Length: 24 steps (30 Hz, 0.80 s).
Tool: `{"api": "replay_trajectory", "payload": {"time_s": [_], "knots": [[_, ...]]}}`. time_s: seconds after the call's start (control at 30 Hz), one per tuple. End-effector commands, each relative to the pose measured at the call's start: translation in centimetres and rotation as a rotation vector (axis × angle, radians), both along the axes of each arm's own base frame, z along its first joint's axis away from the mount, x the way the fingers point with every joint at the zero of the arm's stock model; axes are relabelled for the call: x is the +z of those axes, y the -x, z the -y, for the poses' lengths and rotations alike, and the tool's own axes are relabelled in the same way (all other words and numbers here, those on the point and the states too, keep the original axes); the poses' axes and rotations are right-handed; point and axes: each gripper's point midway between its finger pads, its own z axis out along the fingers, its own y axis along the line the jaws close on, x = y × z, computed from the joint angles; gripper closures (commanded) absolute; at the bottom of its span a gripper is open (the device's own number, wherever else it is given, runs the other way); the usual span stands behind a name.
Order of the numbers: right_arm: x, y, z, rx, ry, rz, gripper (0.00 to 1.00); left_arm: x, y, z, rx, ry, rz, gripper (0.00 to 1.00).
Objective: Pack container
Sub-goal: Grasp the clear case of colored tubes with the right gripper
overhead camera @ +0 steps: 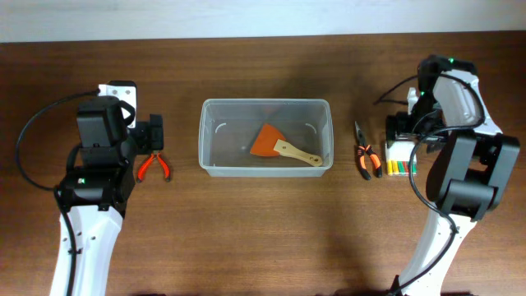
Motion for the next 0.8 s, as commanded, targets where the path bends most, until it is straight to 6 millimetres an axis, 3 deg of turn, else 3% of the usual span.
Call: {"api": "replay_trajectory", "payload": {"time_s": [0.0,0.33,0.57,0.77], "knots": [[0.1,0.3,0.1,0.084,0.021,-0.005,0.02,0.8,-0.3,-0.1,-0.007,-0.013,0.016,0.01],[-2.0,0.3,-2.3,0.088,-0.096,0.022,0.01,0.8,-0.3,-0.1,-0.007,-0.013,0.016,0.01],[-4.1,1.1,-2.6,0.018,-0.101,0.022,0.00,0.8,-0.3,-0.1,-0.007,-0.013,0.016,0.01],[-4.3,1.2,-2.7,0.014,-0.101,0.020,0.26,0.8,-0.3,-0.1,-0.007,-0.013,0.016,0.01]]}}
